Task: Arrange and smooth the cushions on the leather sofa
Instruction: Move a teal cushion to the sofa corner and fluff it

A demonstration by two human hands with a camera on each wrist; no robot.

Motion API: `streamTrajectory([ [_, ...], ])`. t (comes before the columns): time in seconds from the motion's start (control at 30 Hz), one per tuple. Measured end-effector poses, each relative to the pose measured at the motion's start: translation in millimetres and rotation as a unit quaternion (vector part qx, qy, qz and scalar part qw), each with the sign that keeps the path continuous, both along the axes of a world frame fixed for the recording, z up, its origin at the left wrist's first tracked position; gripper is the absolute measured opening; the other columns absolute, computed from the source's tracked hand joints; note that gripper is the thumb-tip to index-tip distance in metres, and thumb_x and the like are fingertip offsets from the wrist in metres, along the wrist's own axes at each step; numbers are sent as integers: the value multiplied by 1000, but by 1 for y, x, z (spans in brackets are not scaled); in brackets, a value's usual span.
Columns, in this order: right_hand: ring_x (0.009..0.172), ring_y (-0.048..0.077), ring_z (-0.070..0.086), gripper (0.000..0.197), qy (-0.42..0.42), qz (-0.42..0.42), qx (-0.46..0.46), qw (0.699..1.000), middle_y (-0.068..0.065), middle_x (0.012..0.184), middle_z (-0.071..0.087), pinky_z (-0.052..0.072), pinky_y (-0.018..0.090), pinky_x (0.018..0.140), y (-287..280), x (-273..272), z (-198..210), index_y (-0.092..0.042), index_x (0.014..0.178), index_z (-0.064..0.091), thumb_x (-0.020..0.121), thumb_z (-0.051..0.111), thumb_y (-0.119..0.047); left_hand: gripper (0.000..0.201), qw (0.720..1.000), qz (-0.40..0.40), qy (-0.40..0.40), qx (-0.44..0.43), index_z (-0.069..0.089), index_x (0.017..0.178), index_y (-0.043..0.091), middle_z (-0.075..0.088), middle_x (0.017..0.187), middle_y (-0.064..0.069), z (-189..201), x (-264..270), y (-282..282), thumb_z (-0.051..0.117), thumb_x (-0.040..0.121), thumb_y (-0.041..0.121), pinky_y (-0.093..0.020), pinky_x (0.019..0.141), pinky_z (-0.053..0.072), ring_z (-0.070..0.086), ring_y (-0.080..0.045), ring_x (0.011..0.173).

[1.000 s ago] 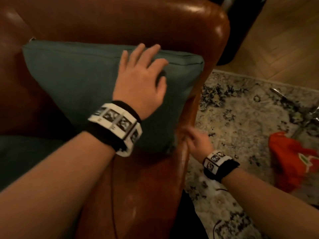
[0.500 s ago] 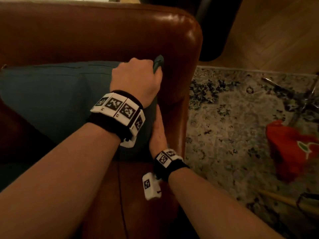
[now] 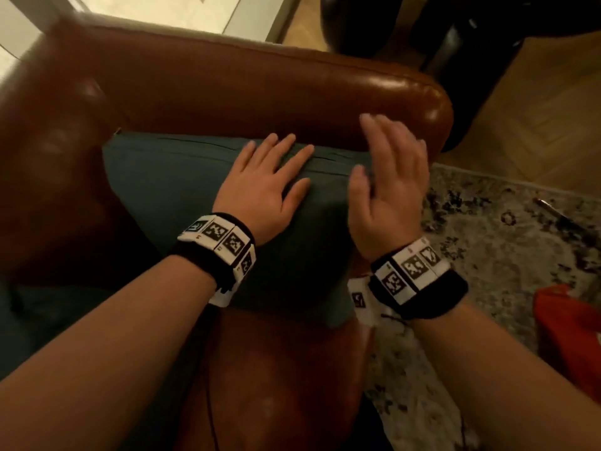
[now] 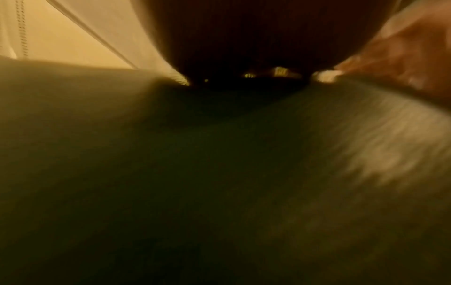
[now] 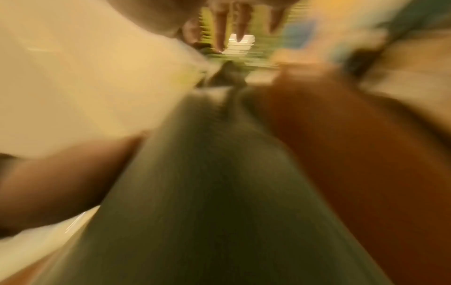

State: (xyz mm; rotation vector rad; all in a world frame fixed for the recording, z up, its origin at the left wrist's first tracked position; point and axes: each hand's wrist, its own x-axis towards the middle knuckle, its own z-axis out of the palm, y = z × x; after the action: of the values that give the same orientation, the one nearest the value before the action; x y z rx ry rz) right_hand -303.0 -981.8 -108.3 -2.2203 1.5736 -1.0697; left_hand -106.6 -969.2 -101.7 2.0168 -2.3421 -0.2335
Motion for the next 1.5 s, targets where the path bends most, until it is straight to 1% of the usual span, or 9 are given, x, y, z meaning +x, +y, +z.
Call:
streamTrajectory([
  [0.2, 145, 16, 26, 50, 273, 35, 135, 952, -13, 159, 26, 17, 51, 117, -24, -19, -18, -37, 152, 23, 103, 16, -46, 62, 979, 196, -55, -4, 27, 151, 36, 29, 160, 0, -1, 140, 12, 12, 95, 60, -50, 120, 10, 20, -28, 148],
  [0.33, 134, 25, 39, 50, -8, -71, 256, 964, 7, 149, 40, 29, 32, 107, -19, -21, -8, -20, 148, 37, 104, 33, -43, 68, 873, 474, 109, 31, 27, 152, 19, 30, 157, -13, 9, 183, 10, 23, 98, 60, -45, 115, 24, 31, -36, 142],
  [0.4, 125, 32, 49, 59, -155, -202, 367, 895, 17, 135, 54, 35, 33, 99, -26, -9, 3, -5, 135, 52, 102, 33, -50, 72, 786, 572, 228, 58, 37, 145, 0, 41, 149, -22, 15, 185, -1, 30, 100, 55, -39, 108, 32, 41, -39, 135],
  [0.53, 85, 35, 54, 58, -71, -251, 372, 891, 19, 80, 55, 33, 36, 71, -32, -5, 6, 3, 81, 59, 104, 33, -43, 64, 751, 584, 305, 56, 54, 132, -4, 54, 138, -22, 13, 199, -10, 45, 97, 50, -37, 102, 41, 51, -37, 127],
  [0.73, 76, 31, 48, 63, -87, -298, 362, 879, 20, 76, 51, 31, 36, 70, -21, -16, 1, 3, 69, 51, 105, 29, -43, 58, 707, 588, 393, 25, 64, 122, 5, 63, 119, -14, 17, 196, -24, 58, 85, 49, -33, 87, 45, 59, -31, 103],
  [1.17, 89, 31, 65, 53, -212, -367, 268, 865, 12, 91, 66, 51, 47, 89, -17, -40, 2, -6, 95, 64, 103, 27, -43, 64, 694, 615, 375, 10, 55, 129, -4, 62, 123, -17, 25, 199, -25, 51, 93, 49, -34, 87, 38, 57, -34, 109],
  [1.23, 82, 22, 59, 45, -85, -318, 174, 928, 2, 86, 63, 48, 41, 82, -16, -42, 27, -16, 93, 67, 99, 35, -46, 65, 727, 607, 320, 2, 49, 136, 1, 50, 142, -19, 29, 196, -20, 38, 97, 51, -37, 102, 35, 48, -36, 127],
  [1.37, 94, 17, 54, 30, 27, -61, 105, 992, 3, 100, 64, 42, 34, 84, -10, 47, 68, -22, 110, 64, 102, 36, -32, 52, 963, 223, 95, -119, 40, 145, 26, 31, 158, -2, 29, 135, -9, 30, 97, 42, -49, 119, 15, 23, -32, 147],
  [1.5, 142, 20, 33, 50, 230, 19, 215, 949, -3, 154, 39, 20, 42, 118, -15, 111, 16, -24, 148, 37, 103, 25, -40, 58, 999, -40, -6, 15, 31, 151, 33, 32, 158, 8, 15, 59, -13, 14, 97, 46, -49, 121, 8, 24, -22, 148],
])
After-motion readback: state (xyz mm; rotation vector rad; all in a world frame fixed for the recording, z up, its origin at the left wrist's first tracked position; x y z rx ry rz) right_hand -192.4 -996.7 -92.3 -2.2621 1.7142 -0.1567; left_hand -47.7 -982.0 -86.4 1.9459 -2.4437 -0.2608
